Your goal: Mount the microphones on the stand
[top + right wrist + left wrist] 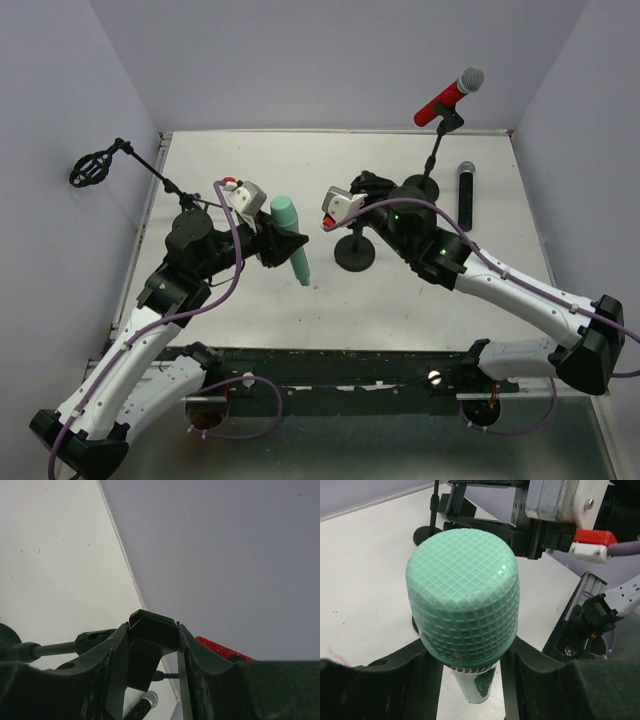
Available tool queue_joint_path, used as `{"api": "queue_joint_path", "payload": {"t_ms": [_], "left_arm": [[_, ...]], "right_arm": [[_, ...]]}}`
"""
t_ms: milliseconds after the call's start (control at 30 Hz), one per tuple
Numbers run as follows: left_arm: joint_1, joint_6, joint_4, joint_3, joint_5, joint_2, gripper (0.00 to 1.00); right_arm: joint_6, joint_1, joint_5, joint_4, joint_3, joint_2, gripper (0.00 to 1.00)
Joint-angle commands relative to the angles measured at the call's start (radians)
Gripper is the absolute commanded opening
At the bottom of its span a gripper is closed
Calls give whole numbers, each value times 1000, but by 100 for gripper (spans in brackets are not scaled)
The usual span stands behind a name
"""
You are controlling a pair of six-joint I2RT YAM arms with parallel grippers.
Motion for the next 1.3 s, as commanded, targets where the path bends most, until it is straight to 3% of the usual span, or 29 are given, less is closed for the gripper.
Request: {"api": "queue_joint_path", "payload": {"t_ms": [0, 533, 600, 667, 767, 900, 1167, 1267], "left_arm": [[-3, 18, -1, 27, -11, -5, 0], [-3, 38, -13, 24, -13, -9, 0], [-3, 38, -10, 22, -13, -9, 0], [-3, 40, -13, 19, -11, -14, 0], [-3, 44, -10, 12, -17, -15, 0], [-2, 56, -30, 30, -17, -14, 0], [-3, 72, -52, 41, -10, -44, 0], [-2, 90, -62, 68, 15, -29, 0]], "right_arm": [[-124, 22, 105, -147, -25, 49, 34], [-476, 62, 272, -41, -171, 52, 36], [-430, 67, 252, -46, -151, 53, 39], [-294, 67, 196, -117, -73, 53, 48], [-56, 67, 56, -308, 115, 62, 72], [69, 67, -82, -423, 258, 58, 99], [239, 36, -307, -636, 494, 55, 100], [276, -84, -555, -730, 570, 41, 100]]}}
